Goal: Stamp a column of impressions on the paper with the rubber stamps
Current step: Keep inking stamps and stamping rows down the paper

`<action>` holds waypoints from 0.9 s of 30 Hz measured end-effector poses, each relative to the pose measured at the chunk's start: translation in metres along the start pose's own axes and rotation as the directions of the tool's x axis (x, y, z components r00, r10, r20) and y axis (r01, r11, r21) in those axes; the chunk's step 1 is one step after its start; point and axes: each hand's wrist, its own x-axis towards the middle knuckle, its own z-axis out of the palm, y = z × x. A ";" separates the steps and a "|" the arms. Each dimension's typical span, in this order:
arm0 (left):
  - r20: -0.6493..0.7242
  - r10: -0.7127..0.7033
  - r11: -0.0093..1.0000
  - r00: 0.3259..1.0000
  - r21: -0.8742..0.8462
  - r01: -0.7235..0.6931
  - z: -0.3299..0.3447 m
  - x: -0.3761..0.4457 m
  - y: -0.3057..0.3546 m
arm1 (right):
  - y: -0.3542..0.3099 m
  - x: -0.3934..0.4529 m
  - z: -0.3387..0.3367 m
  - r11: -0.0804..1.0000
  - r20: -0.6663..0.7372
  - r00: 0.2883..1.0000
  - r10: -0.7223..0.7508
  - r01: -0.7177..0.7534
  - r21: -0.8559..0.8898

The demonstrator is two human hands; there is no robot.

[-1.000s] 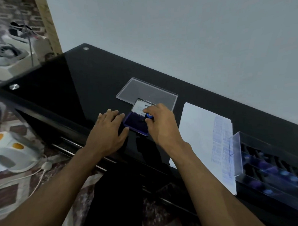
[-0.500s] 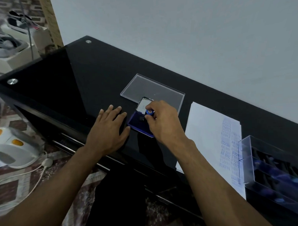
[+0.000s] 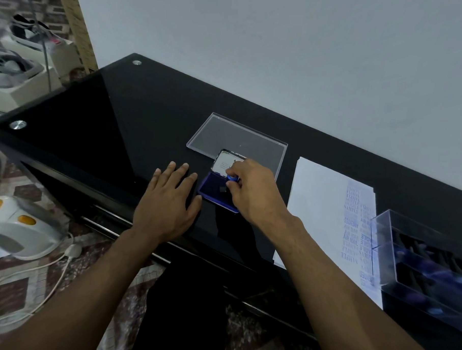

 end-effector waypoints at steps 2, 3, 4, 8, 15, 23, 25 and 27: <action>0.006 0.001 1.000 1.000 0.006 -0.001 0.000 0.000 0.000 | 0.001 0.000 0.001 1.000 -0.016 1.000 0.001 -0.001 0.001; 0.007 0.001 1.000 1.000 0.010 -0.001 0.001 0.000 0.000 | 0.002 0.000 0.001 1.000 -0.021 1.000 0.001 -0.001 0.003; 0.007 0.000 1.000 1.000 0.013 -0.001 0.001 0.000 0.000 | 0.002 0.000 0.000 1.000 -0.026 1.000 -0.001 0.001 0.005; 0.011 -0.003 1.000 1.000 0.020 0.003 0.001 0.000 0.001 | 0.003 -0.001 -0.001 1.000 -0.040 0.999 -0.011 0.011 0.014; 0.003 -0.006 1.000 1.000 0.018 0.006 0.001 0.000 0.002 | 0.006 0.001 -0.001 0.999 -0.053 0.998 -0.024 0.026 0.035; -0.013 0.000 1.000 1.000 0.012 0.000 0.002 -0.001 0.000 | 0.005 0.000 0.001 0.997 -0.071 0.997 -0.018 0.022 0.067; -0.012 0.000 1.000 1.000 0.015 0.000 0.003 -0.001 0.001 | 0.007 -0.001 0.000 0.997 -0.059 0.998 -0.011 0.015 0.071; -0.012 -0.001 1.000 1.000 0.019 0.001 0.002 -0.001 0.001 | 0.007 -0.002 -0.001 0.997 -0.067 0.998 -0.010 0.015 0.074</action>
